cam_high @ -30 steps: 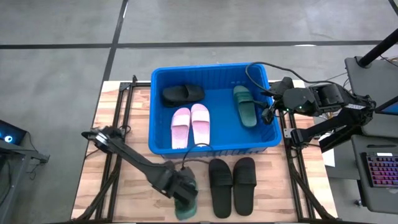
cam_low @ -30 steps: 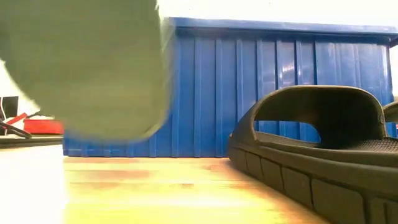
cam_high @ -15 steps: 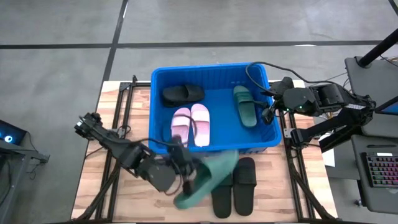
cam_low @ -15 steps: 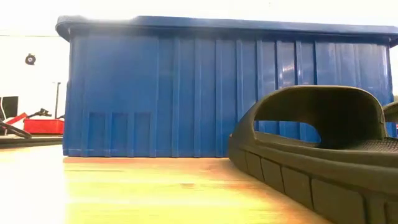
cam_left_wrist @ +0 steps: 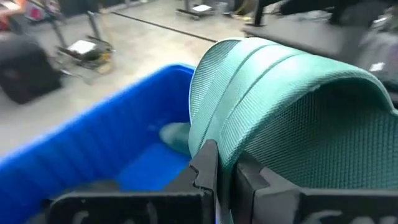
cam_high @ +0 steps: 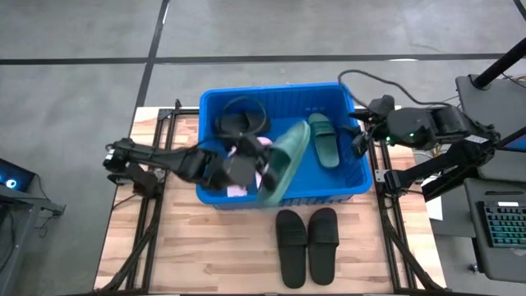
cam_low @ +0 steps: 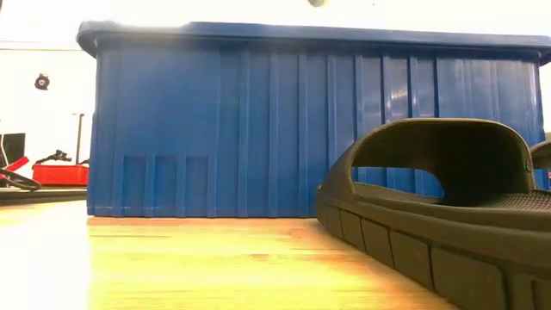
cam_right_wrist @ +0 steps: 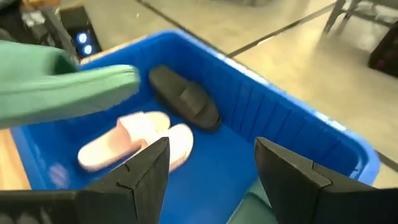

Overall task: Pick and place slides into bin
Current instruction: Put the green slide into the blue container

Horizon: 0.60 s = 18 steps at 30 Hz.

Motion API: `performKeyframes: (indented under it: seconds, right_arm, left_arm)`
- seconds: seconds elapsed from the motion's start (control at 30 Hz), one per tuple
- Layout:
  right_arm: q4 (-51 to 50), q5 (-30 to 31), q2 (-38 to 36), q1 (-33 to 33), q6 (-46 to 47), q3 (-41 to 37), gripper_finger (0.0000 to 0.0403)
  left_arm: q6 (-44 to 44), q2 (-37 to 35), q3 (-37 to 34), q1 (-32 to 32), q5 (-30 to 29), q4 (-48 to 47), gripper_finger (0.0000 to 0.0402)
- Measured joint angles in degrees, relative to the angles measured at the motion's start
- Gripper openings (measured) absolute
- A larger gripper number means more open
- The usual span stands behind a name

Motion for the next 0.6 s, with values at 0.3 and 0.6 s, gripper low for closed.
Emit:
performKeyframes:
  seconds: [0.3,0.6]
  right_arm:
    - [0.0,5.1,0.0,0.0,-1.0,6.2,0.0224]
    - [0.1,4.6,0.1,0.0,0.5,7.5,0.0224]
  left_arm:
    - [13.5,0.5,0.2,11.6,0.0,0.0,0.0]
    - [19.6,4.5,0.2,22.6,5.5,-0.7,0.0]
